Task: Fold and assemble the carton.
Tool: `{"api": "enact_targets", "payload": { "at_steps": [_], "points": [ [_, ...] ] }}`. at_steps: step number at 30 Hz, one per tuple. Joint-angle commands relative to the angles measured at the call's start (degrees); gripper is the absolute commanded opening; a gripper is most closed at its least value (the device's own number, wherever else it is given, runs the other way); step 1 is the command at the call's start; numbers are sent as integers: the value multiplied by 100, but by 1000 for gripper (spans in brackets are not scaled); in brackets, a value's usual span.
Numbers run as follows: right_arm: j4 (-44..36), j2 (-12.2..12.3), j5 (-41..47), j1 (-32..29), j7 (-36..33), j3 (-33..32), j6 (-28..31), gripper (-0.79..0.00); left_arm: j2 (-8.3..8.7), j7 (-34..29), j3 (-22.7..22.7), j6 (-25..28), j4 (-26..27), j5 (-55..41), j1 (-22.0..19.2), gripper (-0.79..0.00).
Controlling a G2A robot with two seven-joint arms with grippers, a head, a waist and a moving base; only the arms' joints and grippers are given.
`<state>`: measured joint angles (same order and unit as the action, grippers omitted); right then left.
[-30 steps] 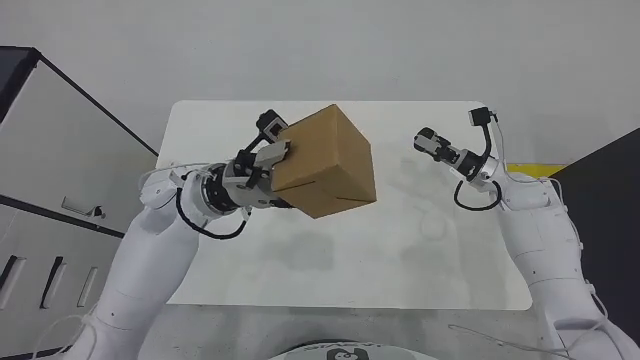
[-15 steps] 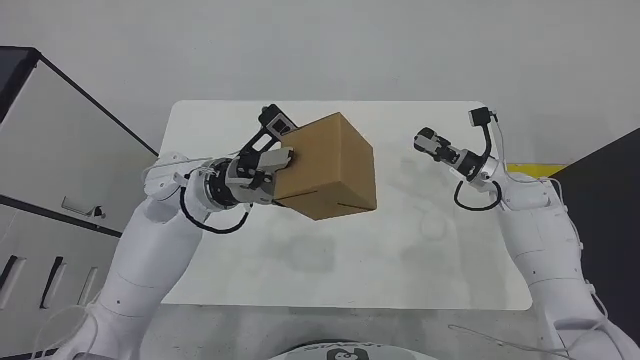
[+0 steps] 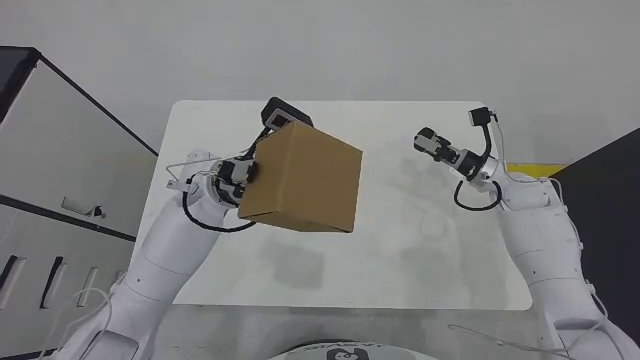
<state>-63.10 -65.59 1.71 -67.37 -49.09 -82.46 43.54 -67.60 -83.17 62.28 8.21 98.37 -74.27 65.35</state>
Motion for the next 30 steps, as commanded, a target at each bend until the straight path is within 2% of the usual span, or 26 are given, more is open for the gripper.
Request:
{"api": "enact_targets", "payload": {
  "at_steps": [1, 8, 10, 16, 30],
  "points": [
    [0, 0, 0, 0, 0, 0, 0, 0, -10, -27, -24, 27, -50, 7, -32, -785],
    [0, 0, 0, 0, 0, 0, 0, 0, -18, 24, -52, -43, 34, -44, 22, -785],
    [0, 0, 0, 0, 0, 0, 0, 0, -58, -89, -91, 22, 94, -417, 113, -785],
    [0, 0, 0, 0, 0, 0, 0, 0, -204, -466, -332, 214, -19, -990, 49, -785],
    [0, 0, 0, 0, 0, 0, 0, 0, -395, -483, -443, 232, -46, -1214, -32, -785]
  ]
}}
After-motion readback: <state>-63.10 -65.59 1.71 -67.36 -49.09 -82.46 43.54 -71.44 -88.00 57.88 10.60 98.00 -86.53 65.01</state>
